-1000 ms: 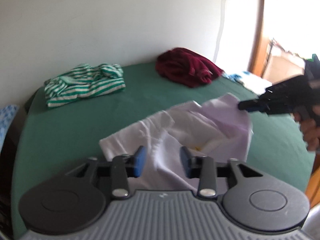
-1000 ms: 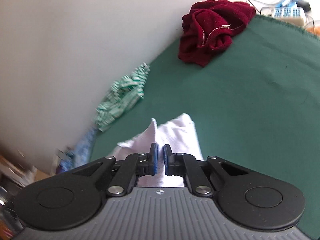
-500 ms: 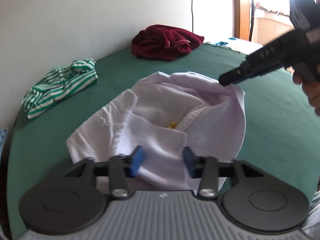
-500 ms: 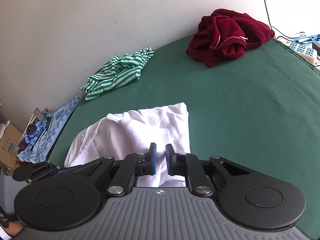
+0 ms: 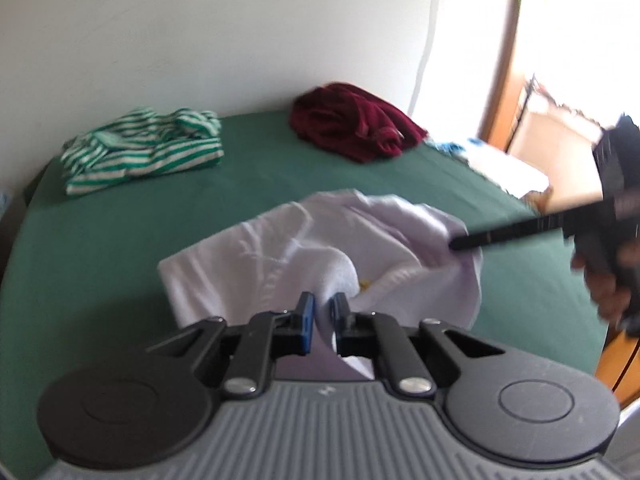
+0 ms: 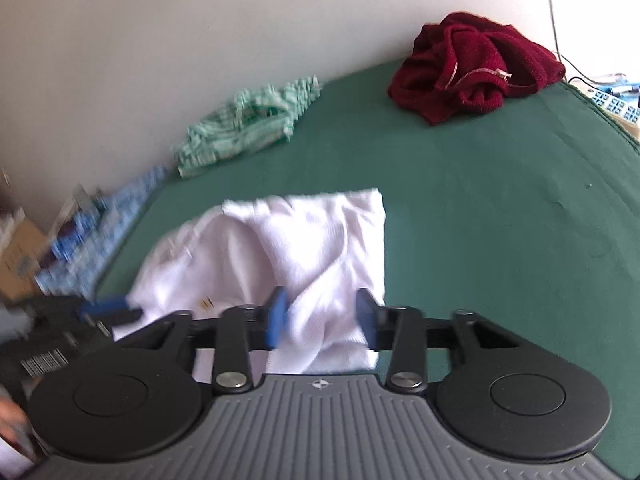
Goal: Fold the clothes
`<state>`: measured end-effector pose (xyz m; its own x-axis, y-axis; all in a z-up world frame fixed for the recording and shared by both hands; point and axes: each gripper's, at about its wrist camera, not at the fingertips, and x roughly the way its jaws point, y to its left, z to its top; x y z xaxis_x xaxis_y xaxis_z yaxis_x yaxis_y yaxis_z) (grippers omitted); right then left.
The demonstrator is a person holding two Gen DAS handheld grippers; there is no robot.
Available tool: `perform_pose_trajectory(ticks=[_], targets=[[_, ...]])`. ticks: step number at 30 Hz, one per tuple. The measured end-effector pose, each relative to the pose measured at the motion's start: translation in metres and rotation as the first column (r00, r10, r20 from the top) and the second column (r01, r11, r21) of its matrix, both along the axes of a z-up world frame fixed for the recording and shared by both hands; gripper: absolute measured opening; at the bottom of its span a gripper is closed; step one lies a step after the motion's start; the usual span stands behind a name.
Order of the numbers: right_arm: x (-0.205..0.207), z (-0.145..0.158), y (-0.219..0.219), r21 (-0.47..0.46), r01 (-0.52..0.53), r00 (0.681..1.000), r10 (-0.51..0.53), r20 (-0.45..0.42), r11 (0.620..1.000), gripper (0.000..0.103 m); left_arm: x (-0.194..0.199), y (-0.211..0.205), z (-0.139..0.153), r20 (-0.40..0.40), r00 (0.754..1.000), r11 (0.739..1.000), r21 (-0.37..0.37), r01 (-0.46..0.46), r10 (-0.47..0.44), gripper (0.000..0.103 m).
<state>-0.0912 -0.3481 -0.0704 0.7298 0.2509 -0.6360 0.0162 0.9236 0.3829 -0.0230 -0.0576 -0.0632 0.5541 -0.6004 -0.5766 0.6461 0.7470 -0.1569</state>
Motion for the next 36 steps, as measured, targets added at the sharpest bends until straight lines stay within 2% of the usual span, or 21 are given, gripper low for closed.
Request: perform_pose_trajectory(ticks=[1, 2, 6, 8, 10, 12, 13, 15, 16, 18, 19, 22, 23, 25, 27, 29, 30, 32, 34, 36], targets=[[-0.001, 0.0, 0.0, 0.012, 0.003, 1.0, -0.003, 0.004, 1.0, 0.009, 0.003, 0.006, 0.003, -0.012, 1.0, 0.999, -0.03, -0.02, 0.02, 0.006], [-0.001, 0.001, -0.001, 0.025, 0.007, 1.0, -0.007, 0.007, 1.0, 0.006, 0.007, 0.012, 0.005, -0.029, 0.999, 0.997, -0.067, -0.039, 0.037, 0.006], [0.0, 0.011, -0.01, 0.132, 0.006, 1.0, -0.006, 0.003, 0.991, 0.005, 0.024, 0.037, 0.019, -0.09, 0.992, 0.971, -0.214, -0.11, 0.093, 0.006], [0.003, 0.018, -0.016, 0.191, 0.023, 1.0, -0.023, 0.003, 0.981, 0.005, 0.03, 0.042, 0.025, -0.08, 0.99, 0.964, -0.229, -0.133, 0.117, 0.006], [0.008, 0.023, -0.022, 0.247, 0.053, 0.999, -0.053, -0.007, 0.968, 0.005, 0.028, 0.032, 0.029, -0.03, 0.995, 0.986, -0.141, -0.094, 0.091, 0.002], [0.012, 0.022, -0.026, 0.276, 0.08, 0.997, -0.077, -0.022, 0.958, 0.005, 0.015, 0.015, 0.03, 0.019, 1.0, 1.0, -0.03, -0.001, 0.001, 0.005], [0.013, 0.021, -0.025, 0.254, 0.078, 0.997, -0.075, -0.023, 0.964, 0.005, 0.008, 0.008, 0.029, 0.008, 0.999, 0.999, -0.005, 0.053, -0.053, 0.01], [0.014, 0.018, -0.019, 0.164, 0.064, 0.998, -0.062, -0.022, 0.984, 0.005, -0.006, -0.008, 0.021, -0.021, 0.987, 0.987, 0.041, 0.157, -0.157, 0.062], [0.014, 0.017, -0.016, 0.13, 0.055, 0.998, -0.052, -0.021, 0.99, 0.005, -0.013, -0.017, 0.015, -0.012, 0.982, 0.978, 0.089, 0.19, -0.19, 0.067], [0.012, 0.015, -0.013, 0.116, 0.033, 0.999, -0.031, -0.015, 0.993, 0.005, -0.021, -0.034, 0.003, 0.002, 0.974, 0.957, 0.183, 0.224, -0.228, 0.065], [0.012, 0.016, -0.012, 0.098, 0.026, 1.0, -0.025, -0.008, 0.995, 0.005, -0.02, -0.04, -0.002, -0.011, 0.973, 0.953, 0.199, 0.229, -0.231, 0.064], [0.007, 0.023, -0.002, -0.031, 0.023, 0.999, -0.022, 0.042, 0.999, 0.015, -0.02, -0.049, -0.019, 0.003, 0.978, 0.937, 0.287, 0.198, -0.208, 0.064], [0.003, 0.028, 0.0, -0.072, 0.028, 0.997, -0.022, 0.08, 0.997, 0.018, -0.02, -0.05, -0.022, 0.009, 0.979, 0.929, 0.315, 0.192, -0.205, 0.061], [-0.011, 0.043, 0.004, -0.085, -0.017, 0.982, 0.033, 0.184, 0.996, 0.018, -0.024, -0.041, -0.017, 0.012, 0.978, 0.944, 0.266, 0.197, -0.207, 0.063], [-0.016, 0.053, 0.013, -0.042, -0.163, 0.962, 0.168, 0.214, 0.986, 0.019, -0.029, -0.029, -0.009, 0.026, 0.98, 0.959, 0.209, 0.19, -0.199, 0.081], [-0.007, 0.046, 0.029, 0.035, -0.294, 0.949, 0.287, 0.132, 0.955, 0.021, -0.032, -0.019, -0.004, 0.048, 0.983, 0.967, 0.192, 0.166, -0.179, 0.093], [-0.002, 0.038, 0.04, 0.044, -0.307, 0.949, 0.302, 0.091, 0.951, 0.021, -0.034, -0.015, -0.002, 0.059, 0.984, 0.971, 0.184, 0.155, -0.168, 0.093], [0.004, 0.022, 0.058, 0.024, -0.311, 0.95, 0.31, 0.045, 0.95, 0.021, -0.034, -0.007, 0.002, 0.064, 0.988, 0.976, 0.176, 0.128, -0.141, 0.092], [0.01, 0.009, 0.069, -0.009, -0.274, 0.962, 0.274, 0.004, 0.962, 0.023, -0.032, -0.001, 0.003, 0.066, 0.991, 0.978, 0.179, 0.102, -0.115, 0.092], [0.016, -0.001, 0.073, 0.014, -0.273, 0.961, 0.273, -0.037, 0.962, 0.024, -0.032, 0.003, 0.003, 0.069, 0.993, 0.979, 0.186, 0.08, -0.094, 0.093]])
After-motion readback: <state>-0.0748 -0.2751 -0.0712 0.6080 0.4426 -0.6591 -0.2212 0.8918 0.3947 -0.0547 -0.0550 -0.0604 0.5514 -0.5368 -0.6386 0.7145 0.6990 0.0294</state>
